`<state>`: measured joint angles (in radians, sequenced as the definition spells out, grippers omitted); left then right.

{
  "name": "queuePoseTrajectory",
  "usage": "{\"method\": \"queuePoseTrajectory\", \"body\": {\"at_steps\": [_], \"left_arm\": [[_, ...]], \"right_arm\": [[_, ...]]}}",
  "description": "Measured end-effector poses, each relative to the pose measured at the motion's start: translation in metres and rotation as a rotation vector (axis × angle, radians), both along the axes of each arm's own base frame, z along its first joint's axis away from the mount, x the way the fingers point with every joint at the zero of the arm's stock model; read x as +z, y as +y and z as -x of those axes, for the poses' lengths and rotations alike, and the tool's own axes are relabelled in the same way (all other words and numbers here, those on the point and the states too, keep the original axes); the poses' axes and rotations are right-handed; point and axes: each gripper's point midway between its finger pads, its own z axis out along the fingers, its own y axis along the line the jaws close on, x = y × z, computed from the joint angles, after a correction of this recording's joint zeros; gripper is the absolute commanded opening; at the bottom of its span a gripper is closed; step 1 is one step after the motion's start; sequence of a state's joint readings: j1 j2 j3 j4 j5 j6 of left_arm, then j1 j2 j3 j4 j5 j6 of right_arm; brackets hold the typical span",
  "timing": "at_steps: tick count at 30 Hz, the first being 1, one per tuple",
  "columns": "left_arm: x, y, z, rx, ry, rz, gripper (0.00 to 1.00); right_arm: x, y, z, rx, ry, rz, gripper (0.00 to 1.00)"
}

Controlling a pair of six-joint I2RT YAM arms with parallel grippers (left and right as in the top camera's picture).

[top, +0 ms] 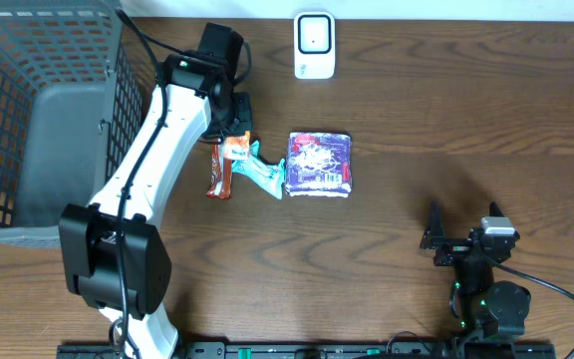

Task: Scan the item barcode
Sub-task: 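Carry the orange-white pack out and drop it onto the snack bar, then move the right gripper to the purple pack and grasp it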

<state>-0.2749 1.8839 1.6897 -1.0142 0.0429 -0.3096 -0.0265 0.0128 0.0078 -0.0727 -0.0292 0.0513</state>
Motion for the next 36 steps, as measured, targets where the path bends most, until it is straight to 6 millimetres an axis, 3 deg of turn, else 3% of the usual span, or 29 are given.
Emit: {"method": "queuePoseTrajectory", "body": {"at_steps": [3, 9, 12, 13, 17, 20, 21, 23, 27, 32, 36], "left_arm": [[0.001, 0.009, -0.002, 0.015, -0.008, -0.032, 0.52], [0.000, 0.017, 0.003, 0.028, 0.008, -0.061, 0.52], [0.012, 0.019, 0.004, 0.031, -0.012, -0.059, 0.58], [0.025, 0.020, 0.003, 0.034, -0.045, -0.051, 0.59], [0.094, 0.026, 0.012, 0.055, -0.221, -0.008, 0.84], [0.153, 0.034, 0.039, 0.059, -0.346, 0.024, 0.86], [0.169, 0.037, 0.051, 0.059, -0.375, 0.032, 0.98], [0.190, 0.044, 0.078, 0.060, -0.406, 0.042, 0.98], [0.190, 0.053, 0.115, 0.061, -0.342, 0.025, 0.98], [0.172, 0.058, 0.132, 0.061, -0.225, -0.006, 0.98], [0.169, 0.058, 0.135, 0.061, -0.209, -0.011, 0.98]], "right_arm": [[0.000, 0.000, 0.000, 0.000, 0.000, 0.000, 0.99], [0.000, 0.000, 0.000, 0.000, 0.000, 0.000, 0.99], [0.000, 0.000, 0.000, 0.000, 0.000, 0.000, 0.99], [0.000, 0.000, 0.000, 0.000, 0.000, 0.000, 0.99], [0.000, 0.000, 0.000, 0.000, 0.000, 0.000, 0.99], [0.000, 0.000, 0.000, 0.000, 0.000, 0.000, 0.99], [0.000, 0.000, 0.000, 0.000, 0.000, 0.000, 0.99], [0.000, 0.000, 0.000, 0.000, 0.000, 0.000, 0.99], [0.000, 0.000, 0.000, 0.000, 0.000, 0.000, 0.99], [0.000, 0.000, 0.000, -0.001, -0.002, 0.000, 0.99], [0.001, -0.006, 0.000, -0.036, -0.002, 0.003, 0.99]]}}
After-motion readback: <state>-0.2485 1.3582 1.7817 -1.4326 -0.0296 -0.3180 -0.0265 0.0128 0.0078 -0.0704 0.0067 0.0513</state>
